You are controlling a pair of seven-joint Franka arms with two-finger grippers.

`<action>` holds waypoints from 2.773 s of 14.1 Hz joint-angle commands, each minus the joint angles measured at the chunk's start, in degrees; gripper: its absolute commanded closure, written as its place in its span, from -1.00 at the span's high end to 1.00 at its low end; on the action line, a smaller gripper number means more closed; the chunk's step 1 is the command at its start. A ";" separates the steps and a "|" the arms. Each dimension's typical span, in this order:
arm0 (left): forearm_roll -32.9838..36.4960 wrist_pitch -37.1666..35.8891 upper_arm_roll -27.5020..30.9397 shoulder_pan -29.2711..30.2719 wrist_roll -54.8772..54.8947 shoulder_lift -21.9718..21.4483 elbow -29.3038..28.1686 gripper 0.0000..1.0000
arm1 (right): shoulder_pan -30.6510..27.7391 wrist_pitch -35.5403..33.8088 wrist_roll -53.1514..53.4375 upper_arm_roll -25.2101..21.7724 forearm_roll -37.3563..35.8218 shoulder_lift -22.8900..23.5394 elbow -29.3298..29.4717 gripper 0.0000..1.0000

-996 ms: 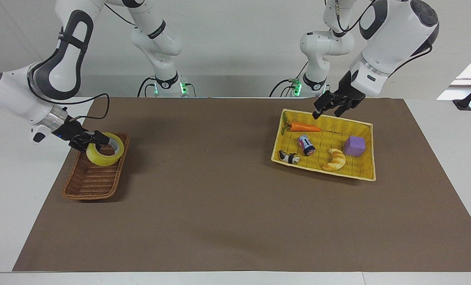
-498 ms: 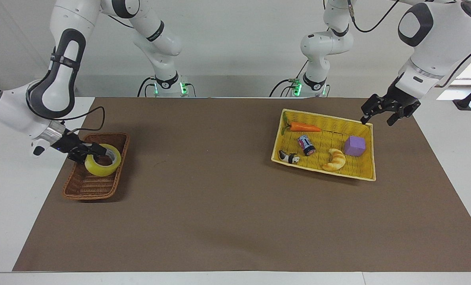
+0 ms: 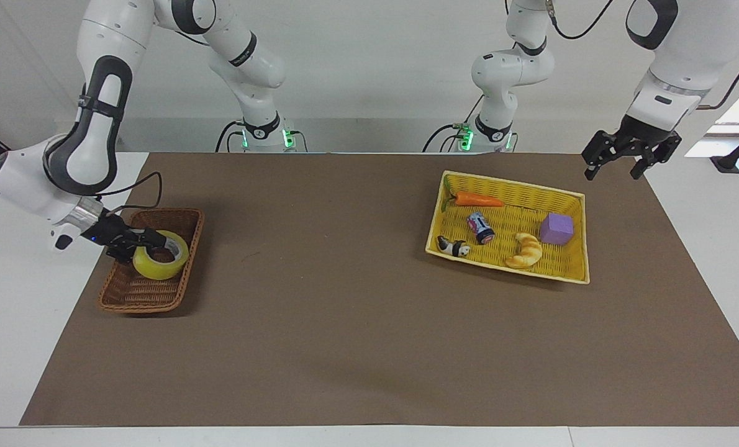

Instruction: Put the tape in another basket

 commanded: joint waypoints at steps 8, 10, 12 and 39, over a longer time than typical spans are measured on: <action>0.50 -8.76 -0.30 0.56 -0.71 -2.24 0.99 1.00 | 0.39 0.29 3.46 0.60 -0.72 -1.82 3.70 1.00; 0.50 -9.82 -0.30 0.56 -0.79 -2.33 1.44 1.00 | 2.75 0.38 7.85 0.69 -4.13 -3.92 5.19 1.00; 0.50 -9.91 -0.47 0.12 -0.71 -3.03 0.82 1.00 | 5.12 0.38 13.82 0.69 -7.38 -6.21 6.16 1.00; 0.50 -10.00 -0.03 0.56 -0.53 -2.94 1.09 1.00 | 21.40 -26.24 54.81 -0.54 -25.32 -27.33 12.82 1.00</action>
